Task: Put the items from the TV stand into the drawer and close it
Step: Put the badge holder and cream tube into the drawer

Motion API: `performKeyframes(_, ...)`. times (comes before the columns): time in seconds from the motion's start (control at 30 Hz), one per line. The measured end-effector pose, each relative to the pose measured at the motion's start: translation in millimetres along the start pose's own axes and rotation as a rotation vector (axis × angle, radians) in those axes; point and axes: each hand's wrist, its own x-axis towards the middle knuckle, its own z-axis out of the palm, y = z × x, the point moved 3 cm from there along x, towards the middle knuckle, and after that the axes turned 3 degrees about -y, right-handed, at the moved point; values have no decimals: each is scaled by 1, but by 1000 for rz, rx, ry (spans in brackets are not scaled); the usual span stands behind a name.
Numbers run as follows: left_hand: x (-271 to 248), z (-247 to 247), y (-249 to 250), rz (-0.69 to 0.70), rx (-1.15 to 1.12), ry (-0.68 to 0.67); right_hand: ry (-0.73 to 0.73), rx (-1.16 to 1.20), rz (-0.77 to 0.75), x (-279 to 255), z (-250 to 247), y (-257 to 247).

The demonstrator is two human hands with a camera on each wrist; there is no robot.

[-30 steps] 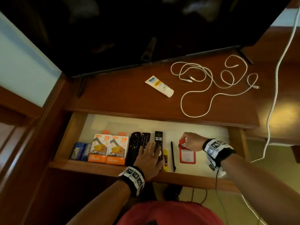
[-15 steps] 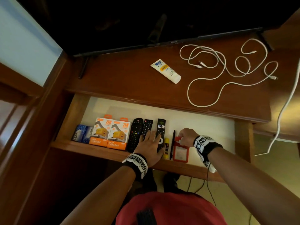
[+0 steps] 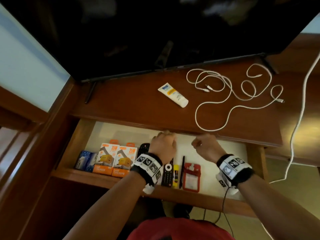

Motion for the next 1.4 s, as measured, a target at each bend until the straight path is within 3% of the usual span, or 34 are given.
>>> performKeyframes(0.13, 58, -60, 18, -183, -166, 163, 265, 36, -78, 6, -75, -26)
performKeyframes(0.23, 103, -84, 25, -325, -196, 149, 442, 20, -68, 34, -117, -25)
performKeyframes(0.43, 166, -83, 23, -539, -420, 150, 576, -234, 33, 87, -159, -23)
performKeyframes(0.5, 180, -77, 19, -596, -449, 149, 645, -243, 116, 101, -166, -15)
performKeyframes(0.6, 191, -69, 13, -667, -443, 142, 619, -194, 159, 119, -170, 0)
performKeyframes(0.73, 194, -65, 8, -687, -520, 137, 530, -272, 79, 130, -170, 11)
performKeyframes(0.83, 179, -70, 9, -636, -622, 117, 555, -149, -16, 117, -173, 13)
performKeyframes(0.97, 123, -81, 25, -380, -698, 136, 628, -24, -170, 84, -173, 14)
performKeyframes(1.03, 82, -81, 42, -222, -762, 10, 663, 7, -248, 65, -170, 17)
performKeyframes(1.1, 38, -74, 60, -120, -772, -217, 660, 53, -312, 48, -165, 19)
performKeyframes(1.23, -9, -17, 75, -6, -567, -657, 680, 131, -339, 20, -154, 25)
performKeyframes(1.3, -9, 24, 82, 18, -411, -769, 682, 171, -312, 10, -147, 30)
performKeyframes(1.4, 5, 78, 99, -15, -233, -809, 670, 223, -266, -2, -138, 39)
